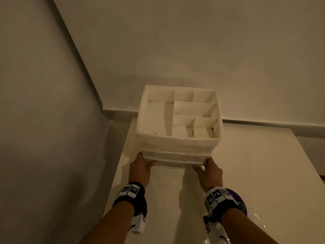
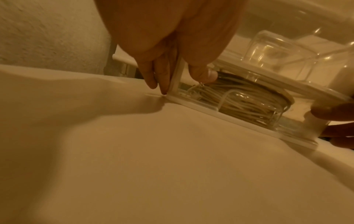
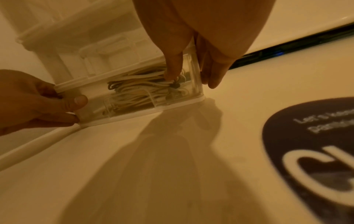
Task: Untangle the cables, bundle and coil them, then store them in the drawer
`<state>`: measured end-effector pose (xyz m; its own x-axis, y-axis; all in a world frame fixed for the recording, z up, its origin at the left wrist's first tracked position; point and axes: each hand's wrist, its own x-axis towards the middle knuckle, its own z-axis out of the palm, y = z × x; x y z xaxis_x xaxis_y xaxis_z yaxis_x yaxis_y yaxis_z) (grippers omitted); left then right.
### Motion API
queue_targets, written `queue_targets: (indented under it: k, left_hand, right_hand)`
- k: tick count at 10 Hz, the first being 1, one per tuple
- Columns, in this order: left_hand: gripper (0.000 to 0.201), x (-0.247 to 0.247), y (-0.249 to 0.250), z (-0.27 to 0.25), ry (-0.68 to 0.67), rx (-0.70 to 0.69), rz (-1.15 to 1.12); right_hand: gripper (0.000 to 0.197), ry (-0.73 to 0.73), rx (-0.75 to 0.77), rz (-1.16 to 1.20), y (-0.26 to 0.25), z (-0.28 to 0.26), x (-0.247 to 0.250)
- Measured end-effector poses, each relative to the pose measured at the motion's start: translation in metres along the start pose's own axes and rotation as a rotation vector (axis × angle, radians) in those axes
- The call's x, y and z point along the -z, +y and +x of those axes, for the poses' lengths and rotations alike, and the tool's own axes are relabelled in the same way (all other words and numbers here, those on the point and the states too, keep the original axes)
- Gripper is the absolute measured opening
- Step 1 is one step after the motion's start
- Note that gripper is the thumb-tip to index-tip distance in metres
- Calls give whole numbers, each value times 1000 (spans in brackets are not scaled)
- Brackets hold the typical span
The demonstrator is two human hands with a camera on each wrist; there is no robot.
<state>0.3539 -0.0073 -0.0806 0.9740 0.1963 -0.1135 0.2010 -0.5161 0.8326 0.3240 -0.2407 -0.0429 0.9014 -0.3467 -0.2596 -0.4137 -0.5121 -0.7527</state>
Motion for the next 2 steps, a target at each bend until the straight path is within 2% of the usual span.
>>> queue_targets:
  k: [1,2]
  left_hand:
    - [68,9,5,-14,-63,-3,-112]
    - [84,28,8,-59,-81,99,-189]
  right_hand:
    - [70,-115,0,-61,16,-18,6]
    - [72,-138,-76,-152,43,-64,15]
